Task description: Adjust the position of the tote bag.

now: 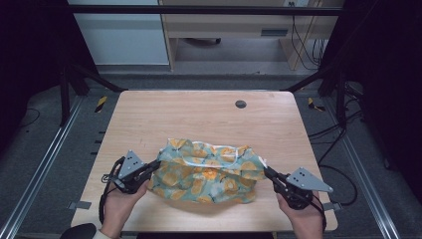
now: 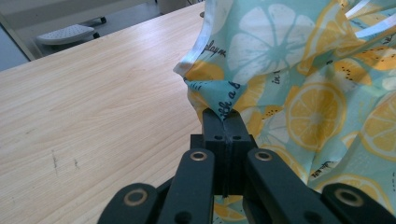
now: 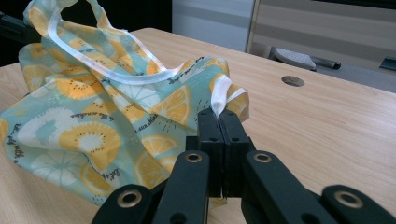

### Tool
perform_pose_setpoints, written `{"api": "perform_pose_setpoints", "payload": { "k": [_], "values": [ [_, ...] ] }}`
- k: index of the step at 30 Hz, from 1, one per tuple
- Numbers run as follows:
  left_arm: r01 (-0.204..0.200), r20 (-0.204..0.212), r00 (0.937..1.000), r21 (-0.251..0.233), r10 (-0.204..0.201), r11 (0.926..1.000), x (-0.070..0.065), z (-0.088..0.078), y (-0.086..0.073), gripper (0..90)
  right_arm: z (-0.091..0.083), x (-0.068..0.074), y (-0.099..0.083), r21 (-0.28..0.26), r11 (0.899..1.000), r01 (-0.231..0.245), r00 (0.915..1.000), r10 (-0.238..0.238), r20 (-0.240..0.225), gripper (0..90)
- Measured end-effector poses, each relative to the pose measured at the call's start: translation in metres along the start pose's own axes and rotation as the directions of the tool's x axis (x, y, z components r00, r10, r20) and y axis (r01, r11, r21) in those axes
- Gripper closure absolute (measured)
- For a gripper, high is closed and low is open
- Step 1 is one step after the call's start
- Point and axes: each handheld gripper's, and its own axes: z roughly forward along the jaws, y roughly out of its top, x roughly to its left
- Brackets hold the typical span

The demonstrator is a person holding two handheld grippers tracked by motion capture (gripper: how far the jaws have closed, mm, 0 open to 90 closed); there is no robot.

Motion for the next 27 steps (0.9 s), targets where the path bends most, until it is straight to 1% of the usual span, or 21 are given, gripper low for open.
{"api": "perform_pose_setpoints", "payload": {
  "k": [2,4,8,14,20,22,25,27],
  "values": [
    [0.003,0.005,1.0000,-0.001,-0.003,1.0000,-0.001,0.000,-0.002,90.0,-0.001,0.000,-0.002,-0.003,1.000,-0.009,1.0000,0.009,-0.003,89.5],
    [-0.002,0.004,1.0000,-0.001,0.002,1.0000,-0.003,-0.001,-0.002,90.0,-0.002,0.001,-0.003,-0.007,1.000,-0.012,0.9999,0.012,-0.006,89.5],
    [0.004,0.006,1.0000,-0.006,-0.004,1.0000,-0.003,-0.003,-0.004,90.0,-0.007,0.003,-0.002,-0.024,1.000,-0.018,0.9997,0.018,-0.015,89.5],
    [0.008,0.016,0.9998,0.003,-0.008,1.0000,-0.004,-0.005,-0.009,90.0,-0.010,0.005,-0.007,-0.015,1.000,-0.020,0.9992,0.020,-0.035,89.5],
    [0.019,0.023,0.9996,-0.030,-0.019,0.9994,-0.005,-0.019,-0.012,90.0,-0.018,0.008,-0.007,-0.032,0.999,-0.027,0.9986,0.025,-0.047,89.5],
    [0.024,0.033,0.9992,-0.039,-0.023,0.9989,-0.006,-0.024,-0.014,90.0,-0.021,0.009,-0.007,-0.042,0.999,-0.026,0.9981,0.023,-0.056,89.5],
    [0.014,0.056,0.9984,-0.048,-0.012,0.9988,-0.010,-0.028,-0.017,90.0,-0.027,0.012,-0.009,-0.052,0.998,-0.024,0.9974,0.020,-0.069,89.5],
    [0.004,0.062,0.9981,-0.040,-0.001,0.9992,-0.012,-0.029,-0.018,90.0,-0.030,0.013,-0.010,-0.052,0.998,-0.025,0.9968,0.021,-0.077,89.5]
  ]
}}
